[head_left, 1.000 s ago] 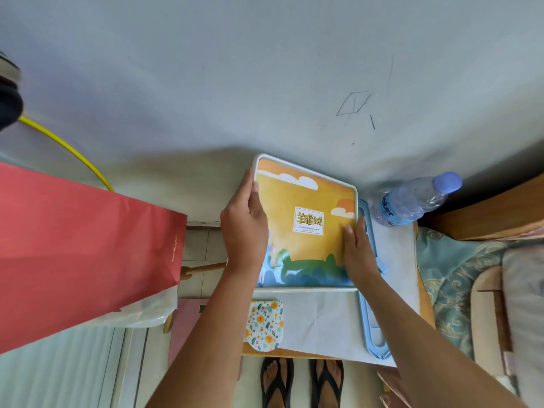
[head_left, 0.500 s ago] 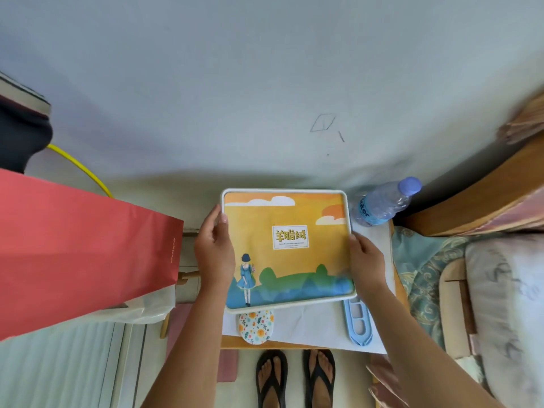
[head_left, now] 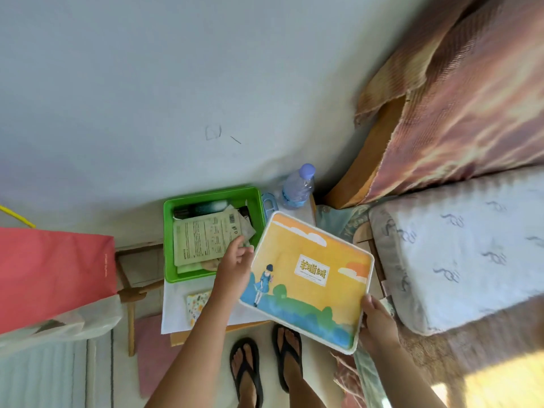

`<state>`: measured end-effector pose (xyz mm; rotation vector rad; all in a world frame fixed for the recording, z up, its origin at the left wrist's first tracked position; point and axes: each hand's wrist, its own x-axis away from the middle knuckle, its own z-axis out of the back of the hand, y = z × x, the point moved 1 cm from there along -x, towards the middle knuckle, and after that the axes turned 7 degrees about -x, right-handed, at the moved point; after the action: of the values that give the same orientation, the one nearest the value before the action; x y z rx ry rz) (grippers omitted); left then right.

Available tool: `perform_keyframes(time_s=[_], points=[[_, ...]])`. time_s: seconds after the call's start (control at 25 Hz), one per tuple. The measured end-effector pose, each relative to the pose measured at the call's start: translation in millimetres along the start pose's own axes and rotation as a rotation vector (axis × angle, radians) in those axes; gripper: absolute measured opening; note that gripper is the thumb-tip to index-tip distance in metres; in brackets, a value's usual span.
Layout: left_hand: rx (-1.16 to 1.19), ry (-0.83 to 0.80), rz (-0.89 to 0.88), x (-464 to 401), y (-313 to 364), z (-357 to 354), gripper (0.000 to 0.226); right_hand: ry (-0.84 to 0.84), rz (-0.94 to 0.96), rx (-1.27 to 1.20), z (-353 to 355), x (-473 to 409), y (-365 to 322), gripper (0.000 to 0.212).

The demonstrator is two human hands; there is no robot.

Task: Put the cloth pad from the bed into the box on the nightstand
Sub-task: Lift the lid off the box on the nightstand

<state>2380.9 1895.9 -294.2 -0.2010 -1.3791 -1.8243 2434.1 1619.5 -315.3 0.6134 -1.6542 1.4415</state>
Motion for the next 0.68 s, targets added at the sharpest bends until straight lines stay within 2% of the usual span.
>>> perform_keyframes(time_s=[0.08,0.2,0.28,0.48,0.68], points=[[-0.172,-0.074,-0.100,3.9,4.9,-22.5,0.043,0.061,-0.021,-0.054,21.8,-1.4,4.2,0.032],[-0.670,-0.096,-0.332,10.9,7.4,-63.1,0.050,0.131,-0.066,-0.176,39.9,2.4,12.4,0.026],[-0.895,-0.097,-0.388,17.5,7.2,-89.9,0.052,0.197,-0.132,-0.253,50.3,-1.0,21.3,0.024],[-1.093,-0.225,-0.442,35.2,-10.0,-130.2,0.050,0.192,-0.239,-0.343,40.5,-11.5,34.0,0.030],[-1.126,-0.271,-0.407,31.2,-28.2,-124.1,0.046,0.172,-0.269,-0.328,7.1,-31.3,44.3,0.028]])
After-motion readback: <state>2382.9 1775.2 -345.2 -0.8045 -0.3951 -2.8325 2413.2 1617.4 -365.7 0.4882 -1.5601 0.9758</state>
